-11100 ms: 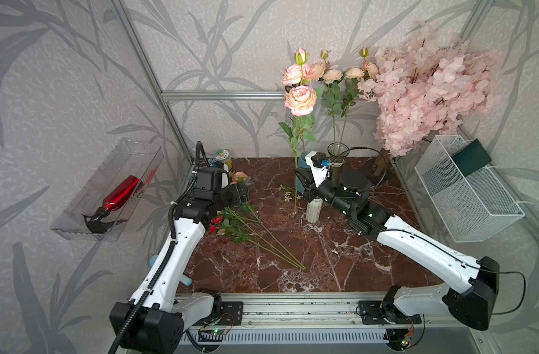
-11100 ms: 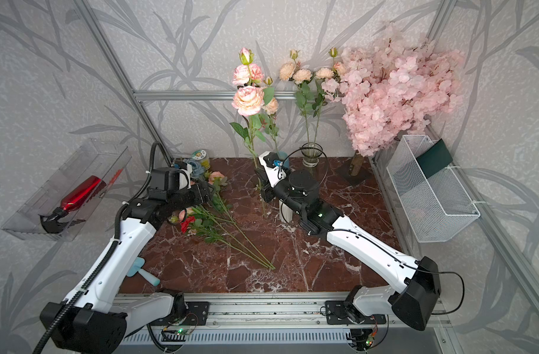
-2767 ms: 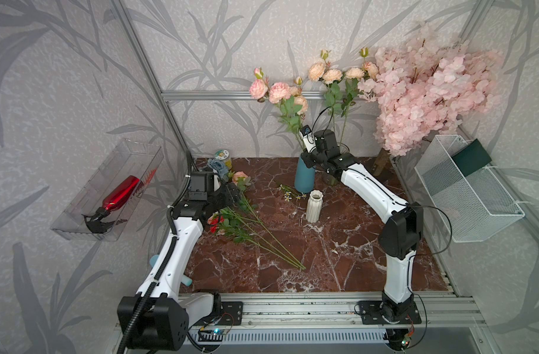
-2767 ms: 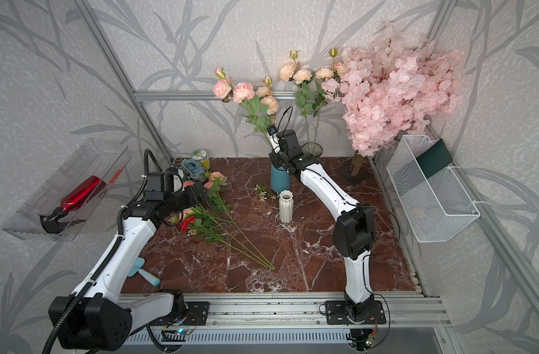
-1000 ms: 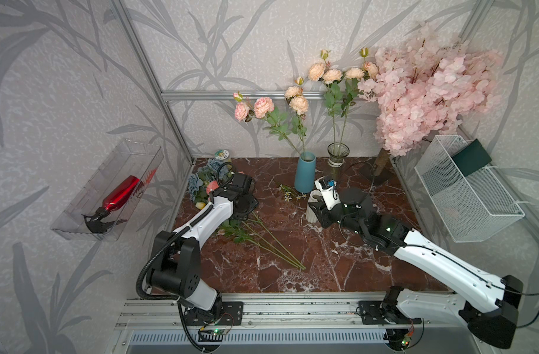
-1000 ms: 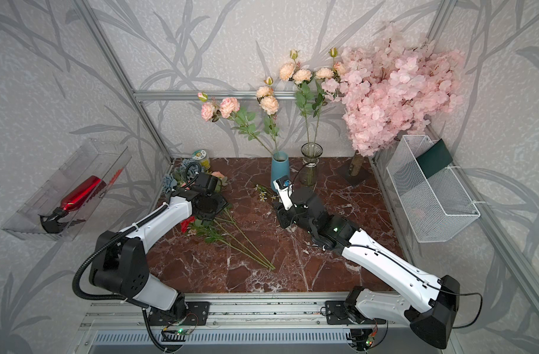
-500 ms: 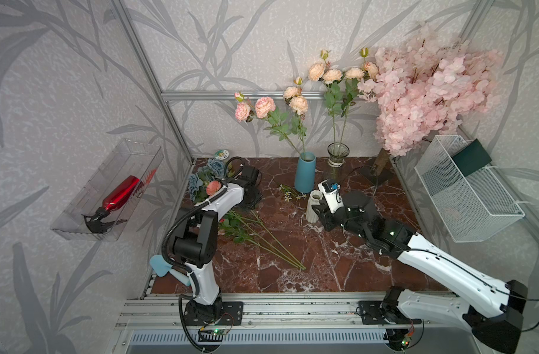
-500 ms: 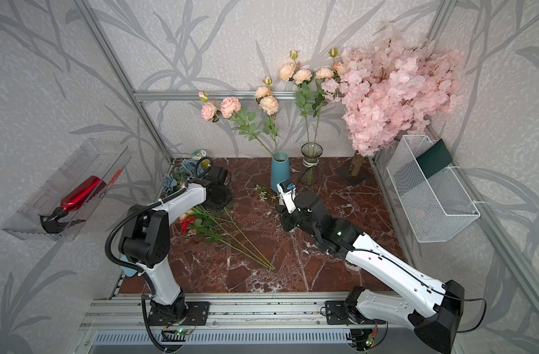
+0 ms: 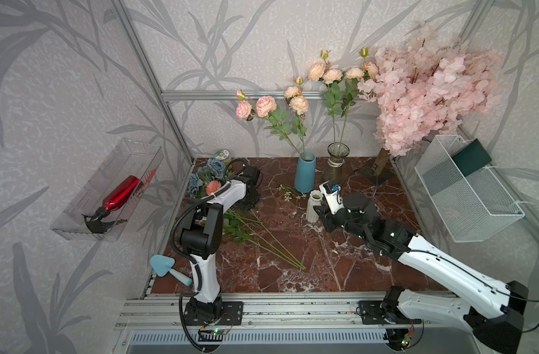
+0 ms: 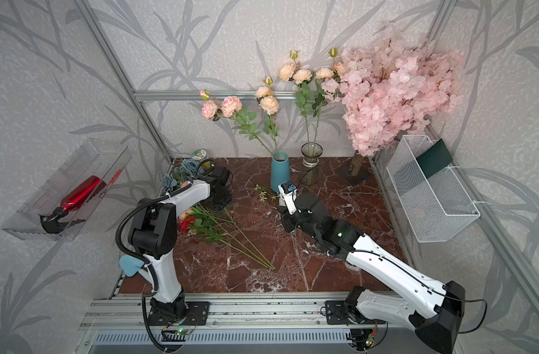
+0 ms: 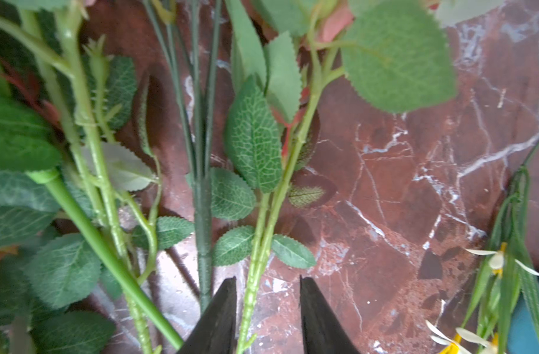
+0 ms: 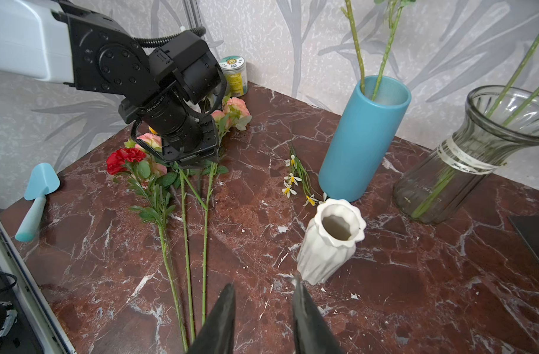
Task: Place the pink flowers into the vase
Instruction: Pick up the flower at the center of the board.
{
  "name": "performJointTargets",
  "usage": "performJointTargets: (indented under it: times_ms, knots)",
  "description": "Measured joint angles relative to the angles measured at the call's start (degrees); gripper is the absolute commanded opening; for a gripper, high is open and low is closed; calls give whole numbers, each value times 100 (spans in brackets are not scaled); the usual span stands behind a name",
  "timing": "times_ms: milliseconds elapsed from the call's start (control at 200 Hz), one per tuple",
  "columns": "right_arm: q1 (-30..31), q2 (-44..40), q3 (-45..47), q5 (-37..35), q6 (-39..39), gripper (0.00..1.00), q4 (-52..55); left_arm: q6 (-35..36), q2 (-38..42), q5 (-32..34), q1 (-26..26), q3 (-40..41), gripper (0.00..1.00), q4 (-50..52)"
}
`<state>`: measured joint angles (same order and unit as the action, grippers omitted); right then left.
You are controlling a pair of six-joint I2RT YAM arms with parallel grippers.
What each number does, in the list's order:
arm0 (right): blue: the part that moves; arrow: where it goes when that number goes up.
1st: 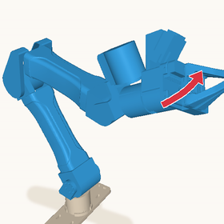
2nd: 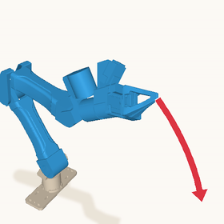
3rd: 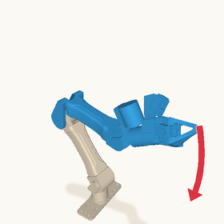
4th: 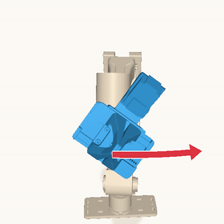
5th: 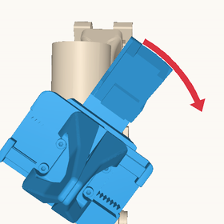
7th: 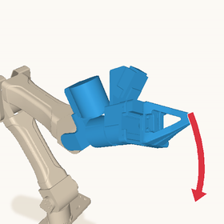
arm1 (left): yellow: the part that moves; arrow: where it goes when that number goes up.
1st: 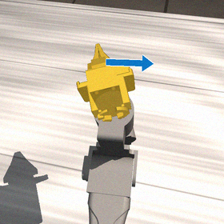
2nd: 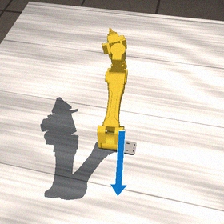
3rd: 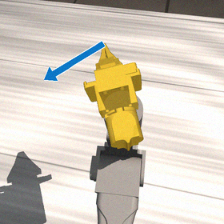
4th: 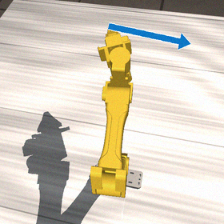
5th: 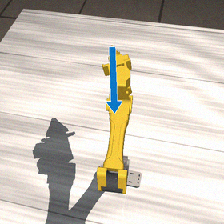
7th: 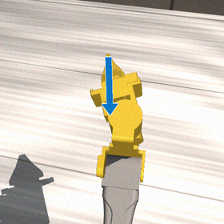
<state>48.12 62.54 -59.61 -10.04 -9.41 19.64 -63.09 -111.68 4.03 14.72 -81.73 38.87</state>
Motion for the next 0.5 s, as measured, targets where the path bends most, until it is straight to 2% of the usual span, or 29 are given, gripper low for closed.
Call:
performJointTargets:
  times_ms: [390,500]
  knots:
    - [0,0,4,-2,0,32,-2,2,-472,-74,-55,-188,35,-57]
    - [0,0,20,-7,2,32,-2,2,-490,-66,-59,-195,31,-52]
